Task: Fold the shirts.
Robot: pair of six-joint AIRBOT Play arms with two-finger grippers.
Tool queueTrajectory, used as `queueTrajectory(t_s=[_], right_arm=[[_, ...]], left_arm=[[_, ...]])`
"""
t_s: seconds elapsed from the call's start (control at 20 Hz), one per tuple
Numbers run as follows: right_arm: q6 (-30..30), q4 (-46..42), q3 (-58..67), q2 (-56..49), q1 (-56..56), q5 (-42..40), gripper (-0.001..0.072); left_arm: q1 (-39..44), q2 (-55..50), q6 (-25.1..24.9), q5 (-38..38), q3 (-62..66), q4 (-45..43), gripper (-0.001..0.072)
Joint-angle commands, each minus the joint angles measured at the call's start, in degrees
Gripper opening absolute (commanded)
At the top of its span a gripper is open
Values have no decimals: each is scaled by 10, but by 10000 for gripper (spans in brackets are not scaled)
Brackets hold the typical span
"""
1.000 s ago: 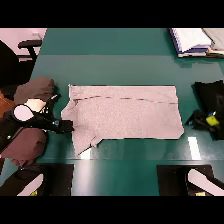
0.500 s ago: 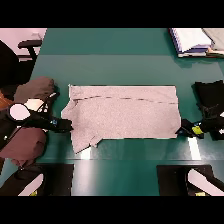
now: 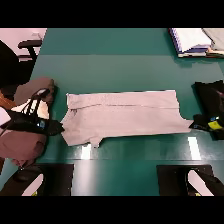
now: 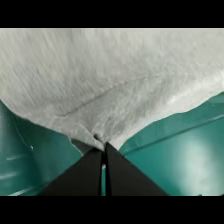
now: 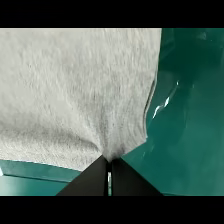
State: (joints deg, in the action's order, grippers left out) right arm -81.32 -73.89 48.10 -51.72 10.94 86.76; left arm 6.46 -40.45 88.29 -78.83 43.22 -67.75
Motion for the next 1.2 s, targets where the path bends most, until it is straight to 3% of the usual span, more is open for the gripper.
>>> queueTrajectory(t_s=[0.0, 0.15, 0.35, 0.6, 0.7, 0.8, 0.85, 0.9, 0.95, 1.0, 1.05, 1.15], right_arm=[[-5, -8, 78, -53, -17, -7, 9], [-5, -7, 160, -166, -61, -48, 9], [-9, -6, 286, -323, -95, -63, 10], [-8, 82, 400, -454, -91, -73, 37], [14, 137, 435, -482, -75, -64, 332], [40, 165, 442, -481, -44, -39, 419], [49, 164, 431, -472, -28, -31, 421], [56, 164, 410, -460, -6, -30, 499], [56, 163, 387, -452, 14, -30, 549], [58, 165, 363, -447, 37, -31, 566], [62, 175, 338, -446, 58, -32, 566], [73, 196, 295, -452, 87, -41, 563]], left_arm=[[0, -75, -42, 61, 64, -20, 20], [-4, -207, -63, 138, 134, -35, 20], [-34, -359, -63, 189, 232, -36, 21], [-41, -433, -63, 232, 269, -16, 34], [-41, -432, -61, 232, 275, -9, 509], [-41, -428, -61, 199, 292, -8, 538], [-41, -426, -61, 182, 301, -8, 537], [-40, -426, -61, 169, 306, -2, 535], [-41, -426, -63, 162, 306, 11, 365], [-39, -426, -63, 161, 305, 23, 85], [-34, -426, -62, 167, 305, 27, 31], [-15, -427, -62, 185, 305, 42, 30]])
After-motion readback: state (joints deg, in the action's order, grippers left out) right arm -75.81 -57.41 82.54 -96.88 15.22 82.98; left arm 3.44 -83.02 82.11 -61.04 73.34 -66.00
